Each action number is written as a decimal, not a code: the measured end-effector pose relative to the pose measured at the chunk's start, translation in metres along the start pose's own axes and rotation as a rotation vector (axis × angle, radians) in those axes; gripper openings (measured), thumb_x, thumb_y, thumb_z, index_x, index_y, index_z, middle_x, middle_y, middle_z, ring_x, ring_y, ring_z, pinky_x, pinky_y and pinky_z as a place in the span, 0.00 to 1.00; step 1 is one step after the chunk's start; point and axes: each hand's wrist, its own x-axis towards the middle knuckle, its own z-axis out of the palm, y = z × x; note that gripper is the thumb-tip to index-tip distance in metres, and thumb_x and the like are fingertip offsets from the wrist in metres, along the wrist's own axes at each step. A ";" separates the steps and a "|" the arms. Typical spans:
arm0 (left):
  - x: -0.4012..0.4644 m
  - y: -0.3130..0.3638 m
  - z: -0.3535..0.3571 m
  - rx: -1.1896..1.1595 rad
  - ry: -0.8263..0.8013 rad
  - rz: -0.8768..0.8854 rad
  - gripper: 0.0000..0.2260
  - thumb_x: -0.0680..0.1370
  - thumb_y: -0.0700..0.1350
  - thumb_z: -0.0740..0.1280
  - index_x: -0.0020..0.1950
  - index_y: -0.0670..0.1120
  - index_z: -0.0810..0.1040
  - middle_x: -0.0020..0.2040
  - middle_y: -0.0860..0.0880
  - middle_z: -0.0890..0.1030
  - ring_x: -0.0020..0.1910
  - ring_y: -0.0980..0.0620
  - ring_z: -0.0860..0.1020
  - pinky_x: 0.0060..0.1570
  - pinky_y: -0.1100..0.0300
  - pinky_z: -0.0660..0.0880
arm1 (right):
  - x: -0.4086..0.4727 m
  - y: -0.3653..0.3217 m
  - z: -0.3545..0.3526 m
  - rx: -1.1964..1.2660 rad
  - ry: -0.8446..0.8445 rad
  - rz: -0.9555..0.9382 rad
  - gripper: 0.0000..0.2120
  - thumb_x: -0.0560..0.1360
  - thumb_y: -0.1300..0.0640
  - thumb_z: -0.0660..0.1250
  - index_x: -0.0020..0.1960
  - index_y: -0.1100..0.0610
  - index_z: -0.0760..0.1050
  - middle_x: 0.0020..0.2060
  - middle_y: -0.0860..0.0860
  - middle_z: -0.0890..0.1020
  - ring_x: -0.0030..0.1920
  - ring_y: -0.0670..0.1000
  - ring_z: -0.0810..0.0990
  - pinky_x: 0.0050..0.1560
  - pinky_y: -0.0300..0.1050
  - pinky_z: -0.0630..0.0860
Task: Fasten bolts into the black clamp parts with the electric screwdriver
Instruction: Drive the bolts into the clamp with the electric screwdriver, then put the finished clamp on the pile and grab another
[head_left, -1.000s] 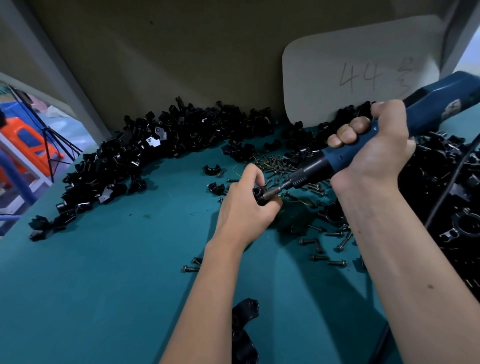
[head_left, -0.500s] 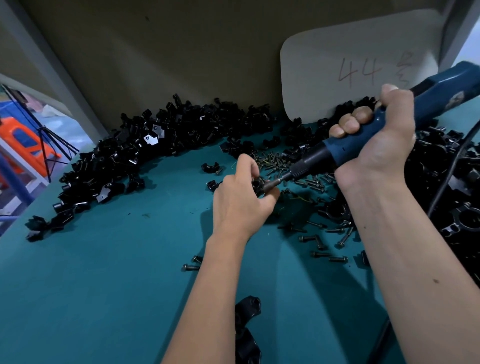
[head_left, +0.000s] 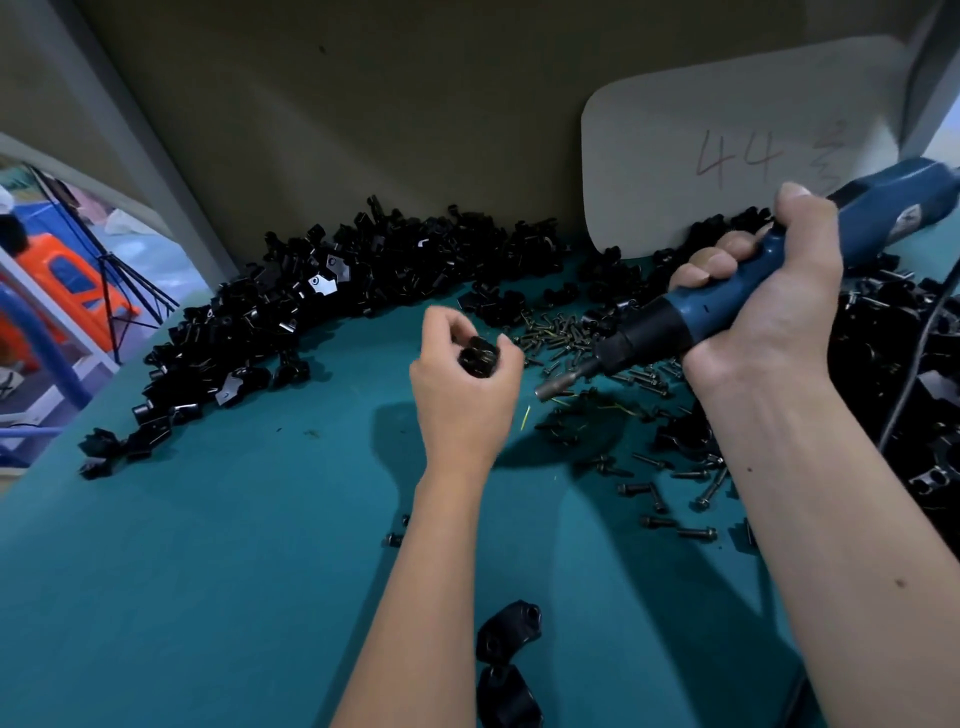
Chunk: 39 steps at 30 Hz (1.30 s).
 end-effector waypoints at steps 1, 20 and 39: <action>0.001 0.000 0.002 -0.143 -0.014 -0.191 0.14 0.78 0.47 0.71 0.43 0.48 0.66 0.31 0.54 0.69 0.28 0.51 0.67 0.27 0.60 0.65 | -0.001 0.001 0.000 -0.058 -0.004 0.000 0.15 0.78 0.54 0.72 0.54 0.56 0.66 0.31 0.49 0.72 0.27 0.46 0.70 0.28 0.41 0.71; 0.013 0.006 -0.024 -1.191 -0.221 -0.812 0.20 0.82 0.54 0.55 0.32 0.48 0.65 0.30 0.50 0.62 0.22 0.55 0.58 0.17 0.63 0.55 | -0.011 0.085 -0.045 -1.717 -0.348 -0.104 0.19 0.69 0.42 0.77 0.43 0.54 0.75 0.35 0.49 0.80 0.32 0.46 0.77 0.26 0.38 0.64; -0.011 0.083 0.064 -0.158 -0.118 -0.361 0.15 0.86 0.56 0.57 0.44 0.50 0.68 0.38 0.53 0.73 0.35 0.55 0.71 0.36 0.56 0.65 | 0.019 -0.020 -0.020 -1.480 -0.618 -0.239 0.06 0.76 0.52 0.77 0.50 0.53 0.87 0.40 0.52 0.88 0.43 0.58 0.86 0.47 0.55 0.84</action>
